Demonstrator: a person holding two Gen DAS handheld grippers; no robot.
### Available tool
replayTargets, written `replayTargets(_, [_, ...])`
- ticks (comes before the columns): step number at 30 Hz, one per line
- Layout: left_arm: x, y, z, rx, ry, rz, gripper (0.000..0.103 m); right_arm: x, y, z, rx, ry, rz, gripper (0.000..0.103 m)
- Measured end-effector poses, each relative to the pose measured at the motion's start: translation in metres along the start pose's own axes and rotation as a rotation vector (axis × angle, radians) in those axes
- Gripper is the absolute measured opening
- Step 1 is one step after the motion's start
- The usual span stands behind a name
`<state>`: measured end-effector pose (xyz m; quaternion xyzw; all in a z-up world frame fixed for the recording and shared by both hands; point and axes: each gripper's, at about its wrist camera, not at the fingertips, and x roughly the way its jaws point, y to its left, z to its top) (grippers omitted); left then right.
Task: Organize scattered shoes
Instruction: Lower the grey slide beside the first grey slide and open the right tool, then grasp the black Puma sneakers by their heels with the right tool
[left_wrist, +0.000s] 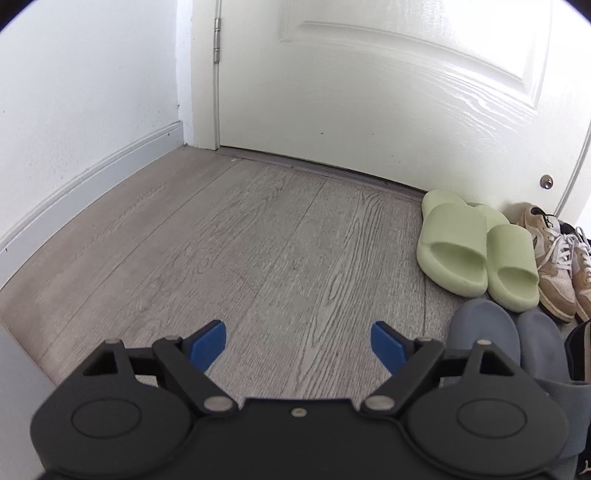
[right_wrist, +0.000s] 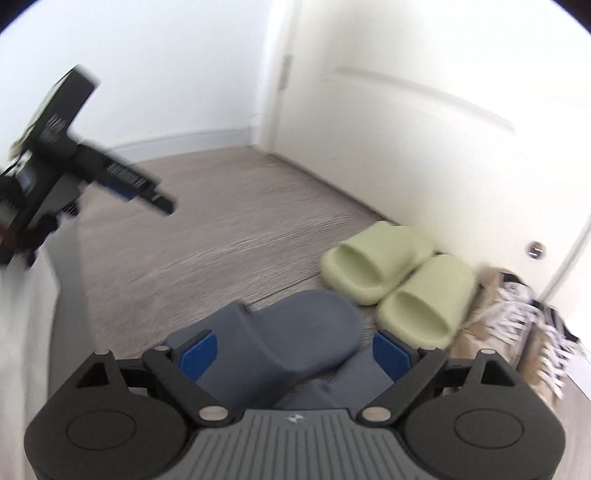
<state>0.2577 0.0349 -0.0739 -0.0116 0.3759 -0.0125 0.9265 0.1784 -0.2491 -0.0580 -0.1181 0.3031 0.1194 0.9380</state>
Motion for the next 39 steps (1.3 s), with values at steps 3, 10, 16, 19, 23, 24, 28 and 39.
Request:
replayTargets(3, [-0.012, -0.013, -0.001, 0.031, -0.012, -0.027, 0.086, -0.022, -0.024, 0.001, 0.151, -0.06, -0.176, 0.093])
replayTargets(10, [-0.066, -0.062, 0.031, 0.019, -0.03, -0.143, 0.086, -0.083, -0.065, 0.017, 0.44, -0.044, -0.352, 0.096])
replayTargets(16, [-0.11, -0.109, 0.051, 0.124, -0.04, -0.235, 0.086, -0.09, -0.063, 0.063, 0.605, 0.175, -0.337, 0.096])
replayTargets(19, [-0.127, -0.113, 0.043, 0.227, -0.106, -0.231, 0.086, -0.099, -0.045, 0.082, 0.544, 0.163, -0.395, 0.097])
replayTargets(23, [-0.125, -0.108, 0.038, 0.235, -0.098, -0.239, 0.086, -0.099, -0.031, 0.084, 0.55, 0.136, -0.465, 0.097])
replayTargets(24, [-0.123, -0.106, 0.036, 0.214, -0.084, -0.25, 0.086, -0.099, -0.028, 0.083, 0.562, 0.123, -0.48, 0.097])
replayTargets(28, [-0.119, -0.11, 0.021, 0.209, -0.086, -0.281, 0.086, -0.099, -0.011, 0.068, 0.563, 0.077, -0.518, 0.097])
replayTargets(39, [-0.129, -0.114, 0.002, 0.091, -0.11, -0.384, 0.086, -0.106, -0.018, 0.044, 0.574, 0.127, -0.551, 0.099])
